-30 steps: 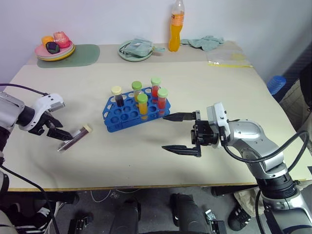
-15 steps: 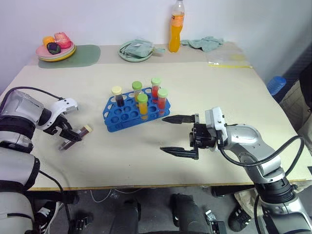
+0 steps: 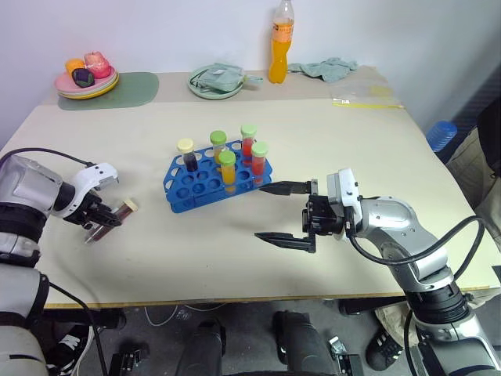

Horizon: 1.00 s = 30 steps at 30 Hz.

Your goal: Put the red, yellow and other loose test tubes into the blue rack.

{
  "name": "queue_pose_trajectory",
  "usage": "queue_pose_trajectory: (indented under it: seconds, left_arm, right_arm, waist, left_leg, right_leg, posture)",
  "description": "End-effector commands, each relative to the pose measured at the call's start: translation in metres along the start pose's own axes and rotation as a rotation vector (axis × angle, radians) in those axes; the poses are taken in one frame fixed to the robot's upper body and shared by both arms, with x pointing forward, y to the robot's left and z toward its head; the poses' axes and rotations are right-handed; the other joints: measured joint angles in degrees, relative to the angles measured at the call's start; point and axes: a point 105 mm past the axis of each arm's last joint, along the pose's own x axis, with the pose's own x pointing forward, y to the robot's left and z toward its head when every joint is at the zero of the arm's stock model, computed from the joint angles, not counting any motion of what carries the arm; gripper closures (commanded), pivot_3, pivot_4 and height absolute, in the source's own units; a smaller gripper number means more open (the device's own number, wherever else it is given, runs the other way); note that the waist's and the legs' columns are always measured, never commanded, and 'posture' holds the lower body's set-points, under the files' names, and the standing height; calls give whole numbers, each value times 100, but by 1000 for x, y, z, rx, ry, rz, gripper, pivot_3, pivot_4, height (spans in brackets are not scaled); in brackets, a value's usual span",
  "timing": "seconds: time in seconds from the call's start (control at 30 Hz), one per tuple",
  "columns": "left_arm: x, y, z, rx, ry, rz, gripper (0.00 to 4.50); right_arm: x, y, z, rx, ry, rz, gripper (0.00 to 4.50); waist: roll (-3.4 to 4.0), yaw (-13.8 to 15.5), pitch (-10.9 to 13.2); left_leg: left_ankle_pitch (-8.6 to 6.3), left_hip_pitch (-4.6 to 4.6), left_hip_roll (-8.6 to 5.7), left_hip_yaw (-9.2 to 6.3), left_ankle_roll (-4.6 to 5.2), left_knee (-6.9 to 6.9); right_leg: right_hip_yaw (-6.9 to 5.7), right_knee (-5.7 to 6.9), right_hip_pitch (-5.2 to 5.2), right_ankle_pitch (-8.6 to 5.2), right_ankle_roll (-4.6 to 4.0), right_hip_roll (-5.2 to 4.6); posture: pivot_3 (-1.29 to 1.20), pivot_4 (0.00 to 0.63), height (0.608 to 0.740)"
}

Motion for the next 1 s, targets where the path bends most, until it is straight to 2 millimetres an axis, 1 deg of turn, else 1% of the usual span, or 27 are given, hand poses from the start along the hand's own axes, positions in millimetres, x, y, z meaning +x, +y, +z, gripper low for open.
queue_pose_trajectory:
  seconds: [0.03, 0.07, 0.13, 0.2, 0.27, 0.33, 0.37, 0.43, 0.5, 0.53, 0.6, 0.63, 0.7, 0.8, 0.87, 1.0]
  left_arm:
    - [-41, 13, 54, 121, -346, 268, 3704]
    - [-53, 11, 74, 159, -508, 348, 3704]
    - [-74, -6, 91, 150, -758, 381, 3704]
    - [-84, -27, 95, 134, -914, 344, 3704]
    - [-94, -49, 96, 178, -1083, 342, 3704]
    - [-94, -72, 92, 178, -1220, 300, 3704]
    - [-95, -79, 91, 165, -1272, 299, 3704]
    - [-78, -91, 90, 260, -1277, 371, 3704]
    - [-67, -101, 92, 319, -1294, 358, 3704]
    - [-66, -99, 93, 300, -1310, 369, 3704]
    - [-62, -93, 99, 271, -1368, 444, 3704]
    - [-52, -92, 104, 252, -1389, 461, 3704]
    - [-38, -95, 111, 279, -1418, 494, 3704]
    - [-24, -100, 117, 275, -1449, 499, 3704]
    - [-13, -103, 117, 235, -1456, 455, 3704]
    - [4, -113, 117, 187, -1469, 397, 3704]
  right_arm:
    - [-5, -5, 10, -54, -21, -23, 0]
    - [-6, -6, 9, -48, -18, -36, 0]
    - [-9, -7, 9, -37, -15, -55, 0]
    - [-11, -7, 9, -35, -17, -63, 0]
    - [-14, -7, 8, -26, -6, -74, 0]
    - [-17, -9, 8, -15, -1, -82, 0]
    - [-18, -10, 9, -12, 1, -84, 0]
    - [-21, -14, 9, -25, 17, -97, 0]
    - [-24, -18, 10, -21, 21, -104, 0]
    - [-24, -18, 11, -14, 18, -106, 0]
    - [-25, -20, 11, -29, 28, -110, 0]
    - [-25, -21, 11, -30, 32, -117, 0]
    - [-26, -21, 11, -31, 34, -124, 0]
    - [-26, -22, 11, -37, 39, -135, 0]
    - [-26, -22, 13, -36, 35, -144, 0]
    - [-27, -24, 15, -40, 38, -161, 0]
  waist:
    - [-3, 45, 1]
    - [-4, 78, 1]
    - [-7, 133, -1]
    - [-7, 156, -1]
    - [-5, 150, -2]
    - [-3, 140, -3]
    - [-1, 157, -3]
    - [-2, 184, -3]
    - [-2, 218, -4]
    - [-2, 226, -3]
    - [-2, 229, -4]
    - [-2, 226, -4]
    - [0, 223, -5]
    - [-1, 205, -4]
    - [0, 191, -4]
    - [0, 201, -4]
  left_leg:
    - [0, -2, 0, -3, 0, 2]
    - [0, -4, -1, -7, 0, 4]
    - [0, -13, -4, -12, -2, 16]
    - [-1, -19, -7, -8, -3, 23]
    - [-1, -18, -7, -2, -4, 25]
    - [-1, -14, -6, -1, -4, 26]
    - [-1, -11, -5, 0, -4, 25]
    - [-1, -10, -4, -3, -4, 33]
    - [-1, -6, -4, -1, -4, 42]
    - [-1, -7, -5, -1, -4, 49]
    - [-1, -8, -6, -2, -4, 67]
    - [-1, -5, -9, -2, -4, 72]
    - [-1, 0, -11, -2, -4, 78]
    - [-3, 4, -11, -2, -1, 75]
    - [-5, 3, -11, -2, 3, 74]
    - [-6, 5, -11, -2, 4, 74]
  right_leg:
    - [-2, -1, 0, 2, -4, -1]
    - [-3, -3, 1, 9, -14, -4]
    - [-7, -8, 4, 10, -14, -9]
    - [-6, -15, 5, 14, -10, -13]
    - [-4, -17, 6, 15, -9, -15]
    - [-3, -12, 5, 16, -10, -13]
    - [-3, -11, 5, 17, -11, -12]
    - [-4, -7, 8, 19, -16, -8]
    - [-4, -8, 20, 19, -24, -8]
    - [-4, -10, 25, 16, -33, -8]
    - [-4, -12, 36, 14, -38, -8]
    - [-4, -15, 44, 15, -35, -10]
    - [-4, -21, 57, 19, -29, -11]
    - [-4, -30, 65, 20, -27, -11]
    - [-4, -32, 64, 28, -13, -11]
    - [-4, -30, 64, 28, -12, -10]
  posture:
    - [0, 150, 740]
    - [0, 150, 740]
    - [0, 150, 740]
    - [0, 150, 740]
    - [0, 150, 740]
    - [0, 150, 740]
    - [0, 150, 740]
    - [0, 150, 740]
    - [0, 150, 740]
    - [0, 150, 740]
    - [0, 150, 740]
    - [0, 150, 740]
    - [0, 150, 740]
    - [0, 150, 740]
    - [0, 150, 740]
    - [0, 150, 740]
